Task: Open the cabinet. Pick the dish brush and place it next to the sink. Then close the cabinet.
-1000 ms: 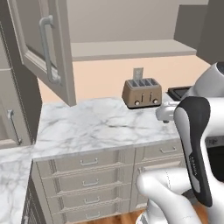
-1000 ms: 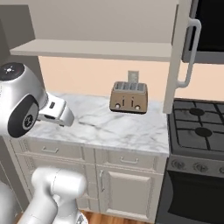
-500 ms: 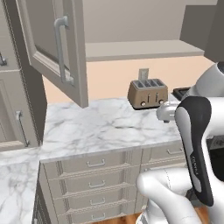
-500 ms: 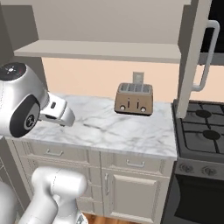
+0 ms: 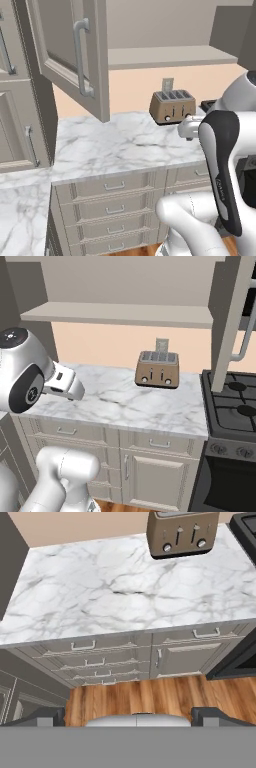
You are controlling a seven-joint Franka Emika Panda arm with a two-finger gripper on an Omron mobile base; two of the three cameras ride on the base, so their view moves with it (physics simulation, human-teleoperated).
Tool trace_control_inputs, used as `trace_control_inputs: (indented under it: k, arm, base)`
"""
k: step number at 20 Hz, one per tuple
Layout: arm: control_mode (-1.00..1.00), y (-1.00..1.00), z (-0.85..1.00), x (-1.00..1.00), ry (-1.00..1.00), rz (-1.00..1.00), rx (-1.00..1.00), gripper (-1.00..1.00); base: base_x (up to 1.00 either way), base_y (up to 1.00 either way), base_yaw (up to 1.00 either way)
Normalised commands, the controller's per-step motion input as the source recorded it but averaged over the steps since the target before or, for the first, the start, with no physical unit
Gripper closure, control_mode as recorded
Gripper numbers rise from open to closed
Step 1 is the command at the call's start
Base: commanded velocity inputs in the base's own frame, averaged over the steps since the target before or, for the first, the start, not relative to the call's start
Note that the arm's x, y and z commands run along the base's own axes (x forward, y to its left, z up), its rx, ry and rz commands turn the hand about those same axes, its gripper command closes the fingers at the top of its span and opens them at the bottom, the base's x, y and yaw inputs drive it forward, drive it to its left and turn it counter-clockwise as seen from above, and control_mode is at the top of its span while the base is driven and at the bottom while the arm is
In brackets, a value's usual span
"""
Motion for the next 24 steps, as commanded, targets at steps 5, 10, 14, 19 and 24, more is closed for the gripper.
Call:
trace_control_inputs:
  k: [5,10,14,19,24]
  arm:
    - [1.0,0.0,0.0,0.0,0.0,0.0,0.0,-1.0]
    - [1.0,0.0,0.0,0.0,0.0,0.0,0.0,-1.0]
    - [1.0,0.0,0.0,0.0,0.0,0.0,0.0,-1.0]
    - [-1.0,0.0,0.0,0.0,0.0,0.0,0.0,-1.0]
    - [-1.0,0.0,0.0,0.0,-0.01,0.0,0.0,-1.0]
  base:
    - [0.0,0.0,0.0]
    - [0.0,0.0,0.0]
    - [0.0,0.0,0.0]
    - [0.0,0.0,0.0]
    - [0.0,0.0,0.0]
